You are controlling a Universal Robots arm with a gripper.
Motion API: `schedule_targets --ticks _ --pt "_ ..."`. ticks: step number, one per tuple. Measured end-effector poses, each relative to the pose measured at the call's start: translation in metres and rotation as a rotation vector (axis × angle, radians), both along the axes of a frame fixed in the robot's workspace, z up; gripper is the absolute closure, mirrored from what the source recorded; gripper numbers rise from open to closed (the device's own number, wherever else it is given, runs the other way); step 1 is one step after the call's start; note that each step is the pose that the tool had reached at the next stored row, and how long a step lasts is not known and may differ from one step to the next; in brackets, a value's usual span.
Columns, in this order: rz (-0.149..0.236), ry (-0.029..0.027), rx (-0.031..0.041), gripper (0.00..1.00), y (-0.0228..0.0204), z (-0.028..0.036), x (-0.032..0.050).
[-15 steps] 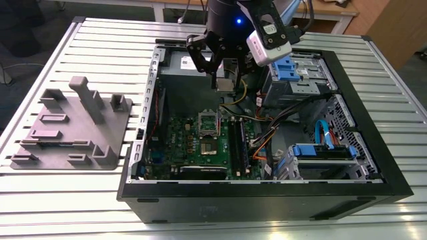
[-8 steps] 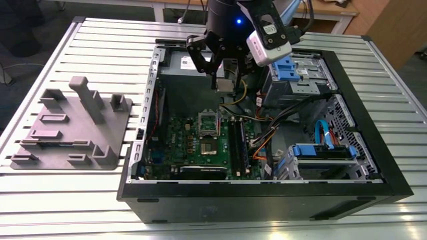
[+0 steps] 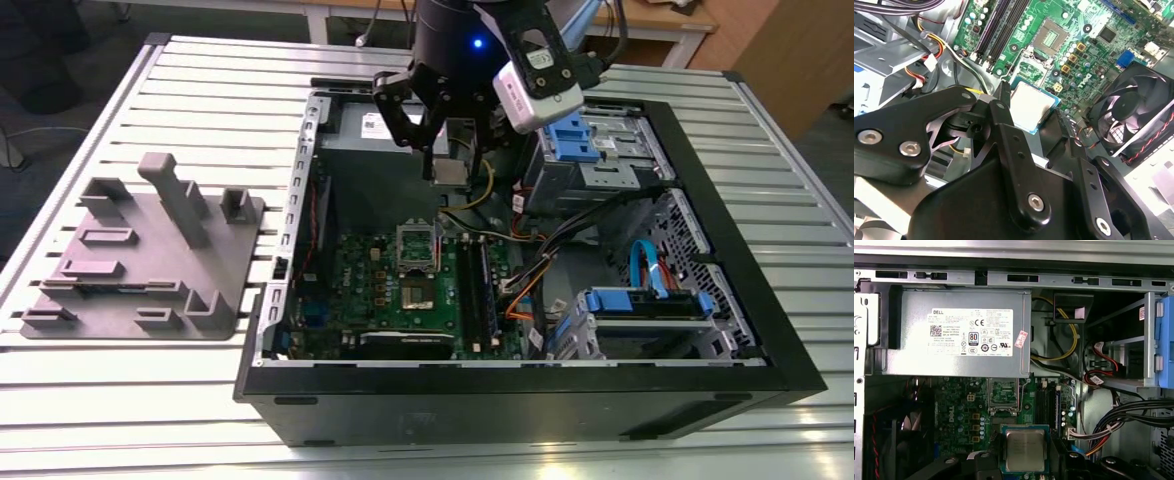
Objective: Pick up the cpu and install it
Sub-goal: 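Pick up the cpu and move it towards the insertion slot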
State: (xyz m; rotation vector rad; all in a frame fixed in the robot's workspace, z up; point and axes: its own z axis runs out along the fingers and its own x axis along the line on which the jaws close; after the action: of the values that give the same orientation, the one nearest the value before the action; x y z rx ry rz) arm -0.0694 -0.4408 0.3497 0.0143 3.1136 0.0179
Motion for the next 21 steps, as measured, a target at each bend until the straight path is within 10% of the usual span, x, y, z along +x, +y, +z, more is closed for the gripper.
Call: schedule_targets --ticks 21 --pt "0.000 -0.0001 -0.0001 0.53 -0.0051 -0.0061 -0.0053"
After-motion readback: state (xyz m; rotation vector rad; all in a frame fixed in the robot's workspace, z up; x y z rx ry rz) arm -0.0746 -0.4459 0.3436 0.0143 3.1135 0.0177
